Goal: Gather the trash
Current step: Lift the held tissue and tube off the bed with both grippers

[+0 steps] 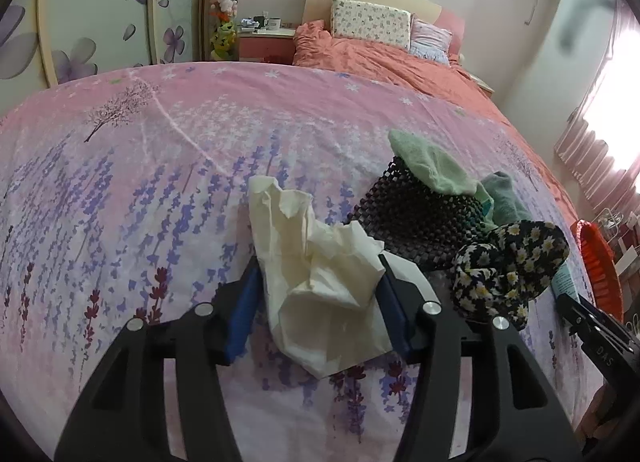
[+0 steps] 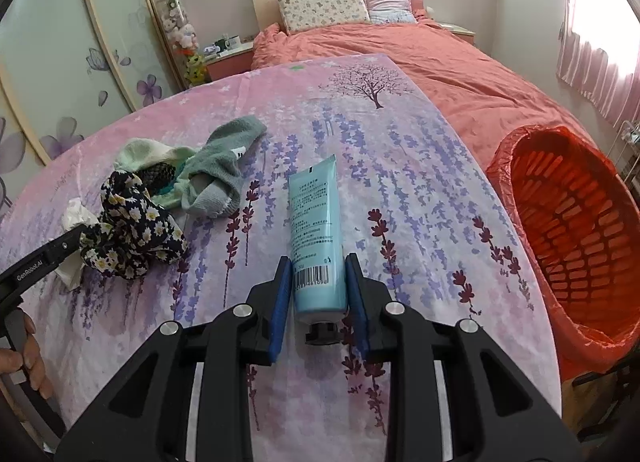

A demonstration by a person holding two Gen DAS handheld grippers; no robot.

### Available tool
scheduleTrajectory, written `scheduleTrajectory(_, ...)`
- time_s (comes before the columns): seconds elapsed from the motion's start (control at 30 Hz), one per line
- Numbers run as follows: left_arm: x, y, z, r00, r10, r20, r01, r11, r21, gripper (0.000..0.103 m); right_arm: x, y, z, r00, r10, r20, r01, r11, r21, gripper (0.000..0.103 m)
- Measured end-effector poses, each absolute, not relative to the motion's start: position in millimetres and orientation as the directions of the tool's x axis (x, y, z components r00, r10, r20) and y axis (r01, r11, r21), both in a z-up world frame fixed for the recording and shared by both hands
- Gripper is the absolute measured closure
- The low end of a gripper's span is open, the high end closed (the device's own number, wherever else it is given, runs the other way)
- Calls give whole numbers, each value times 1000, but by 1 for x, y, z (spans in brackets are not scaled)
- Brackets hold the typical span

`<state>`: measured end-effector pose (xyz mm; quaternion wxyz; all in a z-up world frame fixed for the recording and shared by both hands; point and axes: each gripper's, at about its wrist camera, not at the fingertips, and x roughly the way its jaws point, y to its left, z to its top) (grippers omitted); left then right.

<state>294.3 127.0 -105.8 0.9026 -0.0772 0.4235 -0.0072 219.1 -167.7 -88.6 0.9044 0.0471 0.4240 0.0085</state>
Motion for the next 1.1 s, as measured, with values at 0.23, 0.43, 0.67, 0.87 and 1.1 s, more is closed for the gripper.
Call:
scheduleTrajectory(0.23, 297, 116, -107, 627, -19, -779, -56, 996, -70, 47, 217, -164, -89, 638, 33, -769, 26, 998, 64, 75)
scheduleTrajectory(0.43, 297, 108, -107, 616, 27, -787, -59, 998, -13, 46, 219, -165, -89, 639, 48, -768, 26, 996, 85, 74)
scheduleTrajectory(0.67, 296, 109, -108, 609, 48, -792, -77, 997, 1, 40, 220, -167, -89, 638, 44, -769, 25, 997, 77, 73)
scheduleTrajectory(0.87, 298, 110, -109, 607, 29, -794, -62, 998, -11, 31, 220, -167, -89, 638, 45, -769, 25, 997, 78, 73)
scheduleTrajectory(1.1, 303, 107, -115, 585, 29, -811, -48, 999, 1, 10, 220, -168, -89, 638, 50, -768, 23, 996, 84, 73)
